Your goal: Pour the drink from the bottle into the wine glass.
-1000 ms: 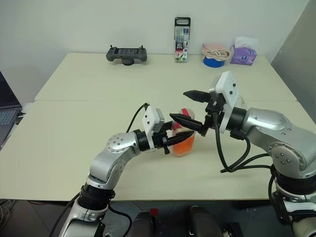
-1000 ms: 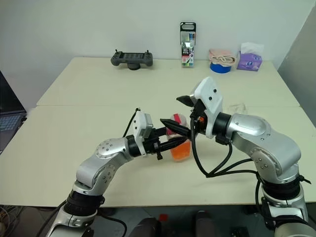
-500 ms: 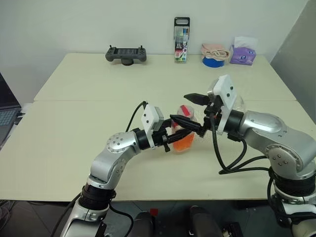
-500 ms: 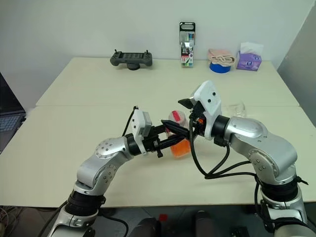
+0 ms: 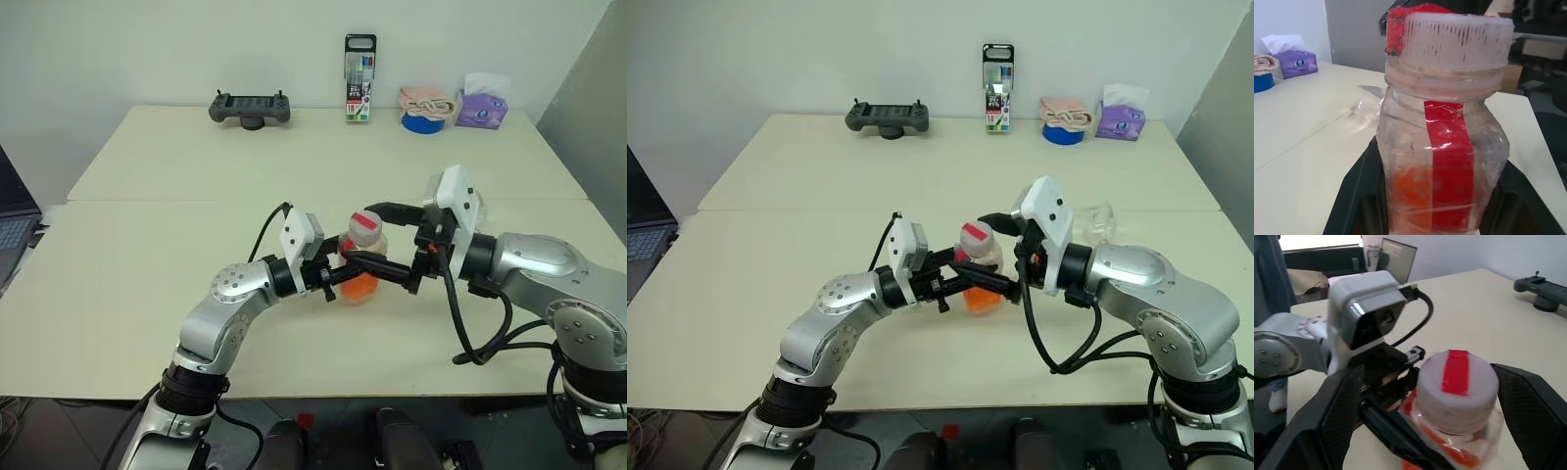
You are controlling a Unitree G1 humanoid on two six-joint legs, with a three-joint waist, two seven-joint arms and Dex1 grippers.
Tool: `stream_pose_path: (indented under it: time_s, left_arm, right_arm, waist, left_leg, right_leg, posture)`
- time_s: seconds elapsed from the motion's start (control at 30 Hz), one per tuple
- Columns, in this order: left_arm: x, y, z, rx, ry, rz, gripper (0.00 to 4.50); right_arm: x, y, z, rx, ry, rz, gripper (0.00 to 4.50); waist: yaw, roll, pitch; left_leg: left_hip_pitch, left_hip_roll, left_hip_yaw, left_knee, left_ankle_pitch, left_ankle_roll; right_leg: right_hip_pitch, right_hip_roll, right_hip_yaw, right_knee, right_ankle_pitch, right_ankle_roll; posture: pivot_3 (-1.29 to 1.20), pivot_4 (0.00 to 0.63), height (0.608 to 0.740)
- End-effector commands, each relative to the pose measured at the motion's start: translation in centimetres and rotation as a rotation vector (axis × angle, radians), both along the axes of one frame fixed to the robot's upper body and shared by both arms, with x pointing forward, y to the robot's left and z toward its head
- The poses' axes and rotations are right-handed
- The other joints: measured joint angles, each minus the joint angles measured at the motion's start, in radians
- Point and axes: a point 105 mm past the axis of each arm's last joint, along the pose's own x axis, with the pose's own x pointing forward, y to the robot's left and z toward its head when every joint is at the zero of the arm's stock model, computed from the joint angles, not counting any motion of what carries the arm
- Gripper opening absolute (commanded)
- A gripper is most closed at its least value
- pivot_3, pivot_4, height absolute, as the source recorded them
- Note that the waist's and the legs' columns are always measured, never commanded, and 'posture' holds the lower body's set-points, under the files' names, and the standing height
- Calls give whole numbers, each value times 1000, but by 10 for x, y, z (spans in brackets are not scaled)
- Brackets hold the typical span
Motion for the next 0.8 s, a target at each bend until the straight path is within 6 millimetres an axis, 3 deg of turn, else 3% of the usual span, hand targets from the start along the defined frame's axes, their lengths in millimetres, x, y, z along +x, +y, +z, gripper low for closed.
stream_pose_path:
  time_s: [0.03,0.4,0.8]
  left_arm:
    - [-2,1,18,-25,-81,-3,1691]
    - [-2,0,18,-26,-78,-3,1691]
    - [-3,-1,17,-27,-74,1,1691]
  right_arm:
    - [0,1,11,32,-44,-25,4312]
    - [11,14,7,32,-42,-79,4312]
    - [34,15,11,46,-68,-189,4312]
  waist:
    - [0,0,0]
    - [-1,0,0]
    - [-1,0,0]
  left_leg:
    - [0,0,0,0,0,0]
    - [0,0,0,0,0,0]
    - [0,0,0,0,0,0]
  right_leg:
    - [0,0,0,0,0,0]
    - [0,0,0,0,0,0]
    - [0,0,0,0,0,0]
  posture:
    - [0,150,740]
    - [0,150,740]
    - [0,150,740]
